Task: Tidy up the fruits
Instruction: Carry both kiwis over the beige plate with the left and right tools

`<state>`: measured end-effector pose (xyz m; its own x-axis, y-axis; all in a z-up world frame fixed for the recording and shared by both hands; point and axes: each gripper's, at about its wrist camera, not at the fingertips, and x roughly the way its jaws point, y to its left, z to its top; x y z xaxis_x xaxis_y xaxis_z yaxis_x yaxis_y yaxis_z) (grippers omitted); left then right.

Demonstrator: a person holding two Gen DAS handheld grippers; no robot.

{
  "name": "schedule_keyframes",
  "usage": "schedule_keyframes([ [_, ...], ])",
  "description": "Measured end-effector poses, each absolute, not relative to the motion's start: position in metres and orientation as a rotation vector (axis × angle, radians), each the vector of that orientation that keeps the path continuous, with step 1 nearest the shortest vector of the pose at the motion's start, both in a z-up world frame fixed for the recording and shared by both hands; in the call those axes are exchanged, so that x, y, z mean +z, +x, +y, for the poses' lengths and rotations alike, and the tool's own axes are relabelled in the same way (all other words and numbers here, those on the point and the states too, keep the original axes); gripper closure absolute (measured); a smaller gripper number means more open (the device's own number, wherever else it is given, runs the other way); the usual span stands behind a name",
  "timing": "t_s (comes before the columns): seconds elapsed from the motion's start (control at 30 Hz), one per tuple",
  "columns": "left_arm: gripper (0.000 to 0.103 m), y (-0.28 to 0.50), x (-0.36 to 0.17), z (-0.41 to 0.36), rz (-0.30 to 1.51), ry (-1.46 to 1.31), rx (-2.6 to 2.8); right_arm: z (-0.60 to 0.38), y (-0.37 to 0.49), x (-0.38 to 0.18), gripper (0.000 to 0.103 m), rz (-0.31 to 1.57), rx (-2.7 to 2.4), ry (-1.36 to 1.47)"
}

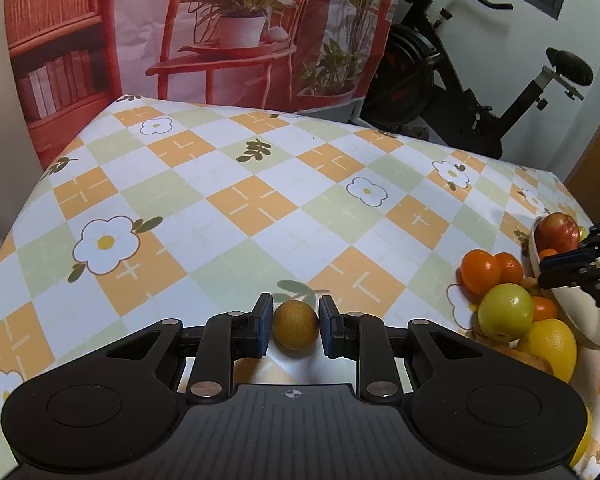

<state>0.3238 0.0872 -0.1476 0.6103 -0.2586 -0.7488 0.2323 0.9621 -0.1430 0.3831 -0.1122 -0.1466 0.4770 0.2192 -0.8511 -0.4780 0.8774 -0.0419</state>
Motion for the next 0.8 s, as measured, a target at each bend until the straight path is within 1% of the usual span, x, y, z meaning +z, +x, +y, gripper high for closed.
schedule_keyframes([
  [0.2, 0.077, 0.314, -0.147, 0.087, 0.853, -0.037, -0.3, -0.108, 0.384, -0.148, 0.091, 1.032, 0.464, -0.356],
  [0.5, 0.077, 0.313, -0.146, 0.088, 0.845, -0.037, -0.304, -0.104, 0.387, -0.151, 0.089, 1.046, 0.476, -0.368],
  [0.8, 0.076, 0.31, -0.152, 0.086, 0.869, -0.016, -0.311, -0.103, 0.393, -0.155, 0.084, 1.05, 0.481, -0.368],
])
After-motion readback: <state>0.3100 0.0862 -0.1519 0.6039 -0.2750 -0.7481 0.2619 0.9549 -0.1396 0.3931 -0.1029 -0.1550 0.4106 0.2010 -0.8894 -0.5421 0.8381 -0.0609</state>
